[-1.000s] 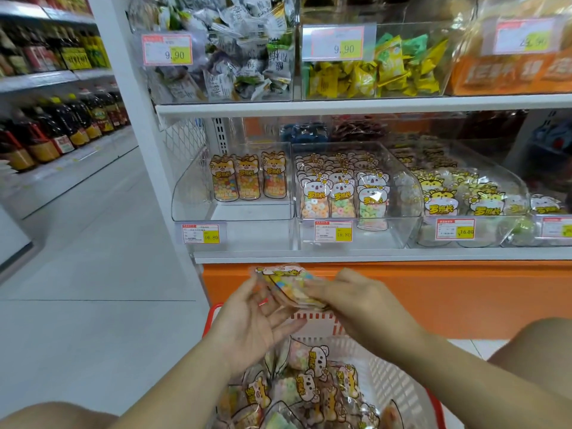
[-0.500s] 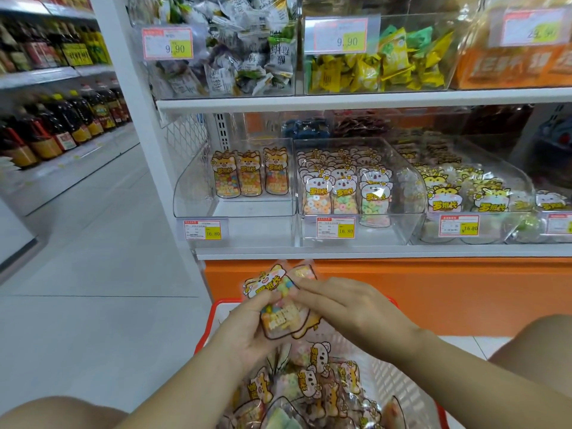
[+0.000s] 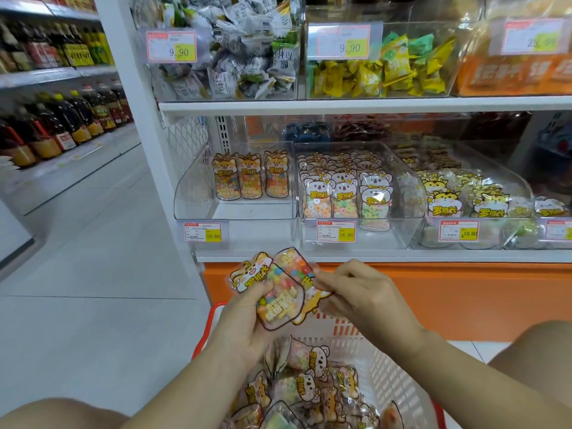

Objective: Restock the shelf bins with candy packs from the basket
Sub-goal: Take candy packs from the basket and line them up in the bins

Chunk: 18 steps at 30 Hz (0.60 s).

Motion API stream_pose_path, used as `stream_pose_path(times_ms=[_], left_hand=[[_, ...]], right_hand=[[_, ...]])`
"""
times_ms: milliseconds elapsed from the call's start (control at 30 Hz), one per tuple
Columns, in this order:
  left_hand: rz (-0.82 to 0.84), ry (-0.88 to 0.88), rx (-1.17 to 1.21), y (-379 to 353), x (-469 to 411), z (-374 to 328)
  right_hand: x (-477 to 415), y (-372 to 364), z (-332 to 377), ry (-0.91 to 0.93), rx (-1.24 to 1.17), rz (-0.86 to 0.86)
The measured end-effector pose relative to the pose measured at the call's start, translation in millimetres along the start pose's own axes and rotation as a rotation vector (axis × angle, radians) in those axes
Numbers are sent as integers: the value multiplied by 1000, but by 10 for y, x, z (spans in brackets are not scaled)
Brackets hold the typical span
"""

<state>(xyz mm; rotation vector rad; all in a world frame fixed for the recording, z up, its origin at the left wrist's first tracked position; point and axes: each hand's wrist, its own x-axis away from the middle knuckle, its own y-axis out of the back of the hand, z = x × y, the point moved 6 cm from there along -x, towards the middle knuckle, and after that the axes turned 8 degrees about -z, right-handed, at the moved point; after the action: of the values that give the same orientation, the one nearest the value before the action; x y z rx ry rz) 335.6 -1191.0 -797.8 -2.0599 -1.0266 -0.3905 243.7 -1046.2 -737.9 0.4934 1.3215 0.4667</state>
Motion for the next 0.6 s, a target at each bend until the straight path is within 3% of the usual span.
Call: stream_pose_path(times_ms=[167, 300, 400, 500, 600], left_hand=[[-14, -43, 34, 3, -26, -15], [-17, -40, 38, 19, -39, -21], [-65, -82, 53, 118, -91, -170], [-97, -270, -119, 257, -179, -407], [-80, -495, -460, 266, -176, -495]], right_hand=[[-32, 27, 7, 1, 73, -13], [-64, 47, 29, -63, -21, -49], [-103, 137, -216, -457, -70, -76], [-46, 181, -491, -819, -201, 33], [-3, 141, -604, -1166, -699, 22]])
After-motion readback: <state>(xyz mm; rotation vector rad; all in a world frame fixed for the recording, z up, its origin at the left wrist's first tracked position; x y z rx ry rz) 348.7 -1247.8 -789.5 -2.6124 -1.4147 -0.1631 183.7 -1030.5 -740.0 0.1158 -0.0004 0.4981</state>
